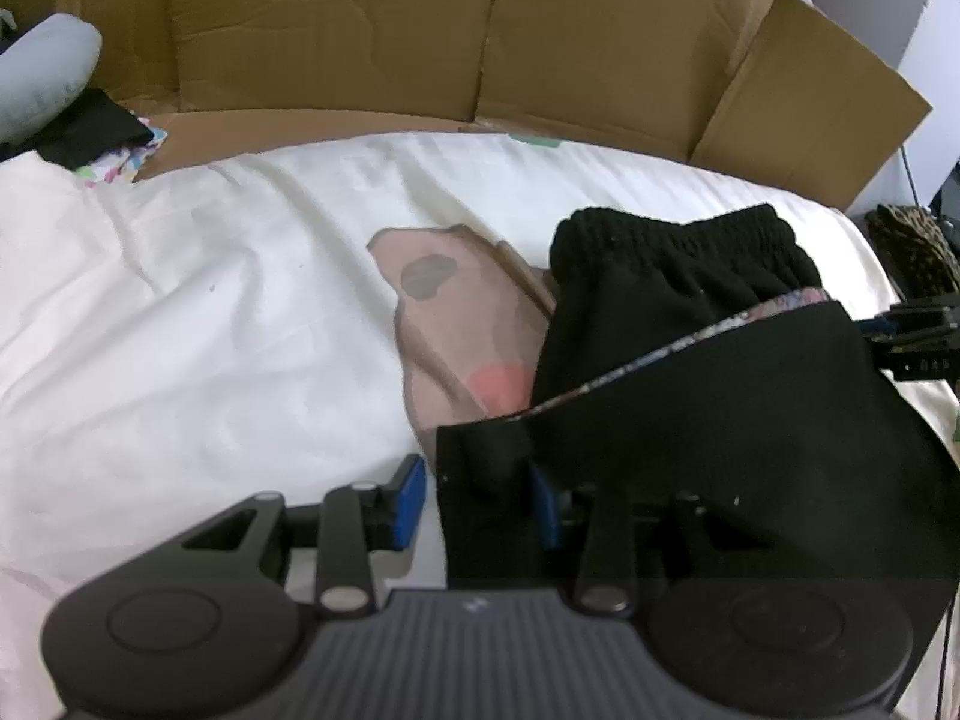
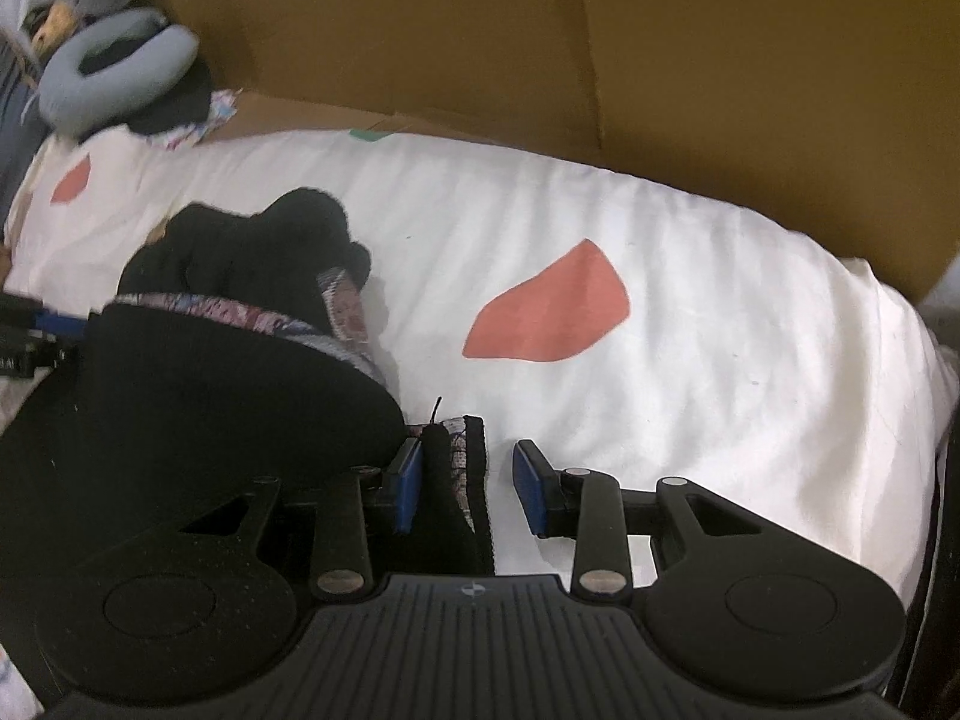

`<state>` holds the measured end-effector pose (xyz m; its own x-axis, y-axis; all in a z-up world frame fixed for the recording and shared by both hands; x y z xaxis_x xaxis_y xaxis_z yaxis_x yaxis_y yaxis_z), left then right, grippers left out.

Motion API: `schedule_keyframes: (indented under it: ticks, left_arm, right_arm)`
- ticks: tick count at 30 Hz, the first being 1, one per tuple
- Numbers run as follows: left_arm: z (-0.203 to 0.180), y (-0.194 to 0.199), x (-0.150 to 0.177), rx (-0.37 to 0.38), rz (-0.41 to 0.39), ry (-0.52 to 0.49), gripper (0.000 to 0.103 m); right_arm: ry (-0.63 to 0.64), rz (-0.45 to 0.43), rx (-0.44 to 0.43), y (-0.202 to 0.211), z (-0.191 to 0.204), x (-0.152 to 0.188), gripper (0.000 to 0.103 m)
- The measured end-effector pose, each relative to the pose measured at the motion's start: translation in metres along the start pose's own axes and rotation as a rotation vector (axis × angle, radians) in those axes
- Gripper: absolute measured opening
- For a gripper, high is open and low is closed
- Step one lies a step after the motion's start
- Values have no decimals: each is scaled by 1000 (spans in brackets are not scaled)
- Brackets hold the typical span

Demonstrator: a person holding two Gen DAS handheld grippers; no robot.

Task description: Fold clothes

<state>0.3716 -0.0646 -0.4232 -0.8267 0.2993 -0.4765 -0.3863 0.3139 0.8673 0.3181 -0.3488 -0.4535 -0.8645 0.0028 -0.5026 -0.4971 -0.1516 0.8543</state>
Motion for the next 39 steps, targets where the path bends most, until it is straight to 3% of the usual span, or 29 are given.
schedule_keyframes:
  ticks: [3, 6, 10, 13, 29, 39]
  left_arm:
    - [-1, 1, -1, 0, 4, 8, 36]
    - [-2, 1, -1, 19, 16, 39, 28]
    - [-3, 6, -1, 20, 3, 45, 14]
    - [-4, 13, -2, 9, -17, 44, 10]
    - [-9, 88, -45, -40, -200, 9, 8]
    - [-1, 82, -65, -71, -206, -14, 8]
  right_arm:
    - [35, 5, -8, 1, 5, -2, 18]
    - [64, 14, -10, 4, 8, -5, 12]
    - [25, -12, -7, 16, 3, -9, 10]
    - [0, -37, 10, 27, -4, -11, 9]
    - [-171, -224, -9, 105, -24, -43, 9]
    - [-184, -259, -2, 107, -26, -64, 9]
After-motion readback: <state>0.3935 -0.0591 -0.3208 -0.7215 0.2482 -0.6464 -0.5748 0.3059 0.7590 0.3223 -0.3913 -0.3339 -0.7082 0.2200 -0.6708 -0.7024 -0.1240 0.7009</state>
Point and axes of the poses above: each gripper's, at about its wrist camera, not at the fingertips, and y roughly against the way its jaws point, z to its left, x to its underside, the point moved 10 cm from there along -y, roughly the way its jaws point, and after that the axes turned 4 degrees about z, right-handed, at the moved point
